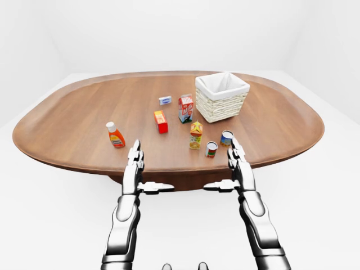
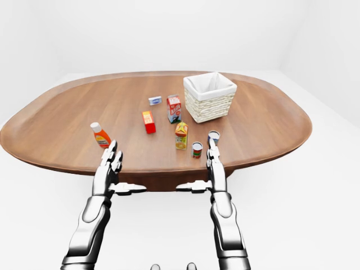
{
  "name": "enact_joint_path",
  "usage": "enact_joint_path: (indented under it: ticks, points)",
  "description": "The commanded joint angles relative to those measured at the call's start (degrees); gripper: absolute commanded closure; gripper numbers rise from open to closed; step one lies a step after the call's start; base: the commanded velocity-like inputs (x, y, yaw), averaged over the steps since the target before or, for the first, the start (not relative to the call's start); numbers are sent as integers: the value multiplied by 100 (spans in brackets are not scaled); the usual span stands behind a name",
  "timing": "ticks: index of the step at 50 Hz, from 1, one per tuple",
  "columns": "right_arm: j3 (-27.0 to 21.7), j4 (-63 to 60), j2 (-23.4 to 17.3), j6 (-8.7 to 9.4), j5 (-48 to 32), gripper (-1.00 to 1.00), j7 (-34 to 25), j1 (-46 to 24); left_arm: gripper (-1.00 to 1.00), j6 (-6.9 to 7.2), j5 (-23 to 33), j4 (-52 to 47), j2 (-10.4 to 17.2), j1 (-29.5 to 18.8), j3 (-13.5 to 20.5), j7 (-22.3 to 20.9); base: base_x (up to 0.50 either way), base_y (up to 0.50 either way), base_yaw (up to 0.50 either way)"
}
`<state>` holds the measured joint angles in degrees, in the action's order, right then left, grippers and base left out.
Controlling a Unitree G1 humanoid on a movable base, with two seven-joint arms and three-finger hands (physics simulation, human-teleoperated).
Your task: Pick up the orange juice, and put it in the basket.
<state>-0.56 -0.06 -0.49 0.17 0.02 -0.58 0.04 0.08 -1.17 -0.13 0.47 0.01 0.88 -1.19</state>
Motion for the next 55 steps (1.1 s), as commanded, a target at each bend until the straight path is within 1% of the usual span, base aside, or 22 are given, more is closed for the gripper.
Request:
enact_joint_path:
  ticks: [1,2,4,6,7,9,10,11,12,13,14,17,18,20,21,22,26,28,30,37,46,55]
  points:
    - [-64,38,-44,17,-87,-100,-106,50,-100,-315,-391,-14,68,65,161,-471,0,0,0]
    - [-38,39,-39,-26,-72,-100,-170,109,-100,-207,-270,46,72,24,185,-313,0,0,0]
    - [-24,45,-31,-41,-129,-100,-147,135,-100,-251,-313,40,72,43,183,-371,0,0,0]
    - [25,-27,-19,29,-175,-100,-178,189,-100,-153,-350,12,68,61,187,-377,0,0,0]
    - [58,-156,-17,83,-199,-100,-202,230,-100,-250,-342,-51,79,122,170,-438,0,0,0]
    - [94,-322,-15,-8,-317,-100,-160,281,-100,-185,-419,-180,83,175,185,-515,0,0,0]
    - [104,-405,-5,10,-310,-100,-180,308,-100,-180,-473,-225,83,193,189,-578,0,0,0]
    - [151,-580,1,14,-330,-100,-216,377,-100,-262,-552,-297,100,246,177,-740,0,0,0]
    - [172,-630,5,-43,-408,-100,-175,397,-100,-280,-596,-339,101,266,179,-816,0,0,0]
    - [183,-674,16,-68,-453,-100,-137,406,-100,-261,-576,-389,110,286,177,-845,0,0,0]
    - [186,-745,32,-64,-455,-100,-114,412,-100,-324,-500,-442,137,313,165,-896,0,0,0]
    - [232,-1019,41,60,-498,-100,-106,424,-100,-325,-22,-678,224,309,228,-757,0,0,0]
    - [214,-1097,34,76,-483,-100,-105,415,-100,-409,160,-686,238,287,259,-684,0,0,0]
    - [182,-1186,12,77,-470,-100,-130,409,-100,-508,270,-736,253,308,275,-782,0,0,0]
    - [141,-1309,-8,130,-438,-100,-162,427,-100,-437,222,-907,232,346,308,-814,0,0,0]
    - [127,-1367,-6,166,-418,-100,-180,438,-100,-435,211,-958,224,356,317,-856,0,0,0]
    - [51,-1587,-3,290,-322,-100,-210,428,-100,-508,413,-1184,220,343,311,-871,0,0,0]
    - [0,-1803,-10,483,-258,-100,-218,392,-100,-508,505,-1366,221,372,280,-918,0,0,0]
    - [-17,-1901,-6,483,-188,-100,-251,394,-100,-508,367,-1593,190,452,290,-1018,0,-20,0]
    - [-40,-2056,-7,483,-76,-100,-309,485,-100,-508,461,-1326,196,452,363,-995,0,-49,0]
    - [75,-2238,-1,483,-148,-100,-366,535,-100,-508,343,-1315,193,478,363,-1114,0,-49,0]
    - [30,-2272,-12,483,-157,-100,-448,574,-100,-508,346,-1369,188,503,362,-1119,0,-6,0]
